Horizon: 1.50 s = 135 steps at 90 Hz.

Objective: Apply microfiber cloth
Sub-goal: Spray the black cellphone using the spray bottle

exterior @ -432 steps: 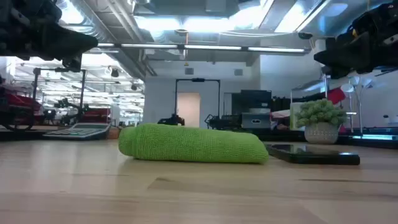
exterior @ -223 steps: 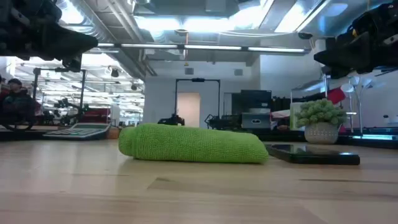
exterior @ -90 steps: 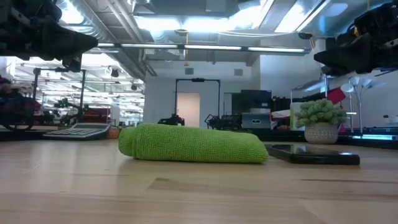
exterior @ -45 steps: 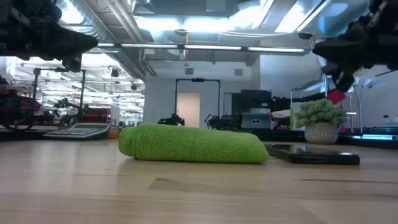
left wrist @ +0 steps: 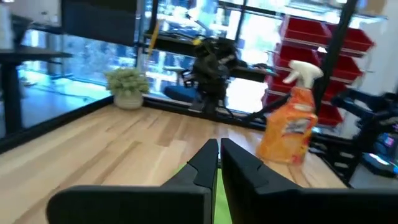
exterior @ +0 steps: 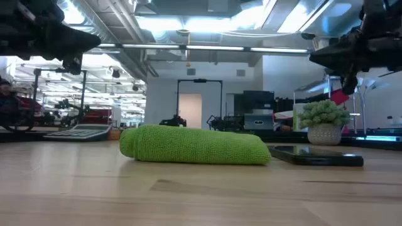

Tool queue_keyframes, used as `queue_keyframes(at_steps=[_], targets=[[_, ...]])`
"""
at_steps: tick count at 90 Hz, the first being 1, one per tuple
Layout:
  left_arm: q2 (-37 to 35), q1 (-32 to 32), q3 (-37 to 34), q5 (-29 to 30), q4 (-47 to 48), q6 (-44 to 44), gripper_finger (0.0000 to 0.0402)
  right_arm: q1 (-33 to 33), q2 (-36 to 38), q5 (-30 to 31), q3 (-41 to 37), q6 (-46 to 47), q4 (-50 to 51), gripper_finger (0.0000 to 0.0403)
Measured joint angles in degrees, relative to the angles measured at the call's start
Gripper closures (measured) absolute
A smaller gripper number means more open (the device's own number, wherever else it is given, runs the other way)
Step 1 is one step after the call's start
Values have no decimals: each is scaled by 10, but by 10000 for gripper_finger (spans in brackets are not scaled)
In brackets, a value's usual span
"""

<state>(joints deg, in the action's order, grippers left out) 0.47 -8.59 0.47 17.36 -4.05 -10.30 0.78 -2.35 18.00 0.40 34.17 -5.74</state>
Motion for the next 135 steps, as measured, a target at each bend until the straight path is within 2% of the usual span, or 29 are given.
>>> queue_keyframes(at_steps=[16,30,42,53,62,73,87,100,108,120,135], targets=[[22,31,10,20,-19,-10,401,0,-11,0,0,-67,-1,379],[94,68,40,25,-23,17,401,0,-30,13,0,-130,-2,379],[196,105,83,15,-33,36,401,0,-39,24,0,-127,-4,379],[307,139,116,-29,-80,69,401,0,-39,-10,0,-57,-8,379],[399,163,142,-76,-142,79,401,0,-39,-15,0,0,-14,379],[510,178,185,-121,-184,81,401,0,-38,15,0,5,-19,379],[632,179,254,-130,-193,84,401,0,-39,63,0,22,-35,379],[718,180,310,-152,-195,84,401,0,-39,69,2,36,-44,376],[764,180,339,-166,-193,84,401,0,-48,64,13,37,-43,358],[822,178,380,-182,-195,83,401,0,-87,21,46,32,-30,300],[883,168,426,-185,-194,108,401,0,-173,-55,109,93,77,213]])
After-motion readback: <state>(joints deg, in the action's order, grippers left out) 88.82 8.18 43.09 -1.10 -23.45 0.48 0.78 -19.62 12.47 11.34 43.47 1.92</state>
